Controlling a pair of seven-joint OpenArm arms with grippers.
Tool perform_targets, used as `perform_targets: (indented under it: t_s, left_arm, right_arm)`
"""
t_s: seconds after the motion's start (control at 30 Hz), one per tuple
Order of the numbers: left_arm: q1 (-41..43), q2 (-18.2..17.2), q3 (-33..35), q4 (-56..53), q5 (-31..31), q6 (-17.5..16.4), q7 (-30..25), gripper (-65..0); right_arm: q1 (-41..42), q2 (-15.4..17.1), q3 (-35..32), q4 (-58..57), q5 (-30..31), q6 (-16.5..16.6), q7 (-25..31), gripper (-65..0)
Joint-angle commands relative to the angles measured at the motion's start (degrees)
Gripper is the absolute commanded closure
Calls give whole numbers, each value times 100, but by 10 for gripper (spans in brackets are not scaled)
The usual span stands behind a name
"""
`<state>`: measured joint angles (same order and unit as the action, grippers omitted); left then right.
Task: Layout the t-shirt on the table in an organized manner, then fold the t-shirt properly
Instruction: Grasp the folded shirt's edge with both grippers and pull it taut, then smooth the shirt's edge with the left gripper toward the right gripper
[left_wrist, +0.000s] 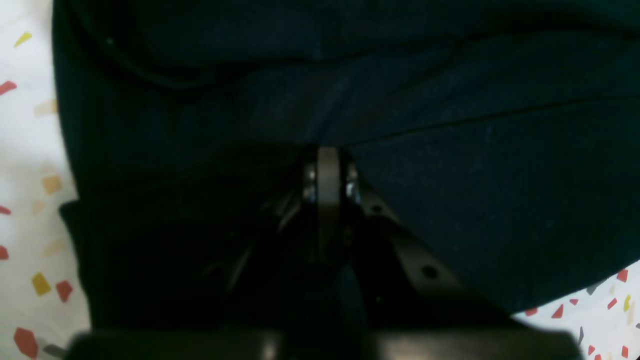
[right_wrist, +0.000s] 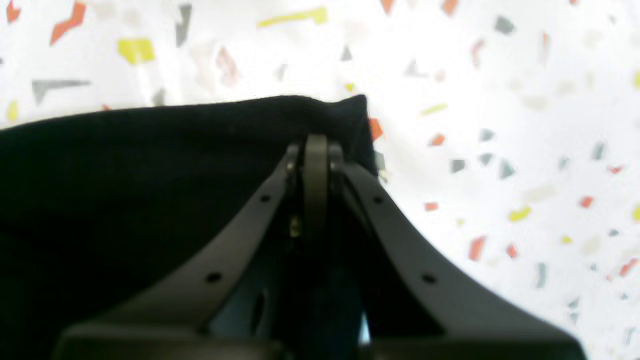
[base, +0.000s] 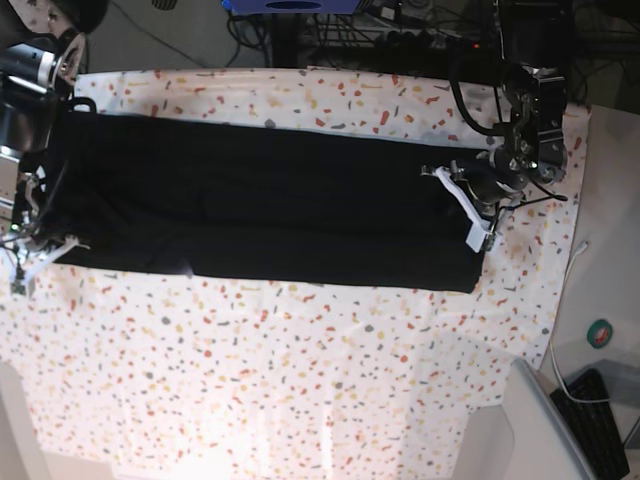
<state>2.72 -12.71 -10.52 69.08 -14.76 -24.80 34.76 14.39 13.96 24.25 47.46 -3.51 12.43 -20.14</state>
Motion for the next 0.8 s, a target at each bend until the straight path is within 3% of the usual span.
perform_targets:
  t_s: [0.0,0.1,0.23,0.33,0.53,0.57,0.63,0.7,0.73,0.77]
  left_arm:
    - [5,-61,-7,112,224,137,212,0]
    - [66,-61,-104,393,215,137,229,0]
    - [216,9,-877,973,206,119,563,0]
    - [304,71,-1475,1439,206,110,862,0]
    - [295,45,-2090,1791,206,110,888,0]
    - [269,45,-2170,1773,206,110,888,-99]
    - [251,71,-2257,1650,118,110,862,-360]
    - [145,36,-2240,1395,-348,110,783,-586]
    - [110,1,-2231,1237,-655,102,730,-650]
    - [75,-61,-2222,1061,-902,102,677,-650]
  right_arm:
    - [42,130,23,507,21,-51,164,0]
    - [-398,-81,23,1649,4,-60,137,0]
    - [-811,-248,23,2827,12,-60,-461,0]
    - [-987,-283,23,3074,21,-60,-610,0]
    - [-1154,-301,6,3065,30,-51,-601,0]
    - [-1162,-345,6,3065,30,-43,-601,0]
    - [-1180,-398,15,3074,30,-43,-601,0]
    - [-1180,-407,-3,3065,30,-34,-610,0]
    - [-1180,-407,-3,3065,30,-34,-610,0]
    - [-1180,-407,-3,3065,30,-34,-610,0]
